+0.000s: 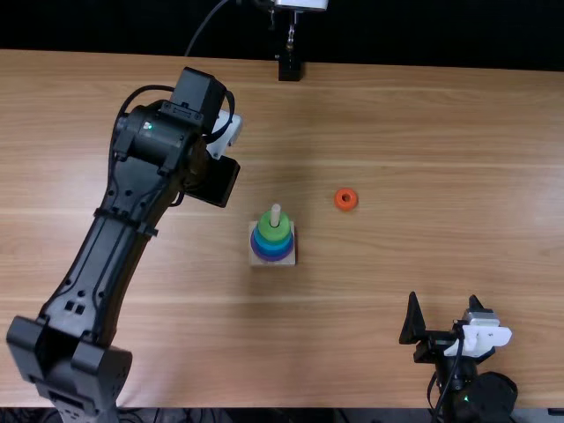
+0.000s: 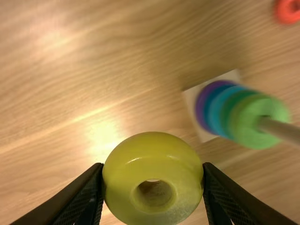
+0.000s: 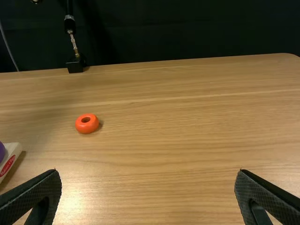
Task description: Build the Hanoi tower: stack the rings onto the peg from bottom to top in this color order: purple, dark blue, light blue, dark green, light green, yellow, orange.
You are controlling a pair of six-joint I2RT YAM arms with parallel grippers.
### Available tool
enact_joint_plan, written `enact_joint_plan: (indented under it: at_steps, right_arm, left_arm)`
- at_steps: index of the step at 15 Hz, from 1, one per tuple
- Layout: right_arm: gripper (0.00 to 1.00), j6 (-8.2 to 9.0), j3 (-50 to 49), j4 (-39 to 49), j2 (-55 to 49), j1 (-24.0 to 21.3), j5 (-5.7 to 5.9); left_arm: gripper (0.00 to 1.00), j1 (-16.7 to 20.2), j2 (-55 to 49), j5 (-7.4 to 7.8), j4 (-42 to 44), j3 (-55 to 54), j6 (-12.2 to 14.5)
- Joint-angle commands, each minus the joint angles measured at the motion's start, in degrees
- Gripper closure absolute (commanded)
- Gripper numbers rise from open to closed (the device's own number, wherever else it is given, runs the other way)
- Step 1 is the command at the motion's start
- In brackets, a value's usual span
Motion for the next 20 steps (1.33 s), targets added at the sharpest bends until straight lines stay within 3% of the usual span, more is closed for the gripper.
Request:
enact_joint_plan:
  at_steps: [1, 3, 8, 11, 20]
  right_arm:
    - [0.0, -0.22, -3.5, -4.2, -0.7, -0.5, -0.29]
    - [0.0, -0.22, -3.5, -4.2, -0.7, -0.5, -0.29]
    - [0.0, -0.11, -3.5, -4.2, -0.7, -0.5, -0.29]
    - [0.0, -0.22, -3.5, -4.2, -0.7, -0.5, -0.29]
    - [0.0, -0.22, -3.5, -4.2, -0.7, -0.5, -0.29]
  left_arm:
    - [1.0, -0.7, -3.9, 2.39, 1.4, -0.7, -4.2]
    - [1.0, -2.4, -6.1, 2.39, 5.9, -3.9, -8.3]
    - [1.0, -8.0, -6.2, 2.07, 7.1, -4.2, -9.0]
    - [1.0, -9.7, -5.8, 1.97, 6.7, -4.2, -11.5]
    - [1.0, -11.8, -2.2, 2.39, 6.9, -4.5, -11.6]
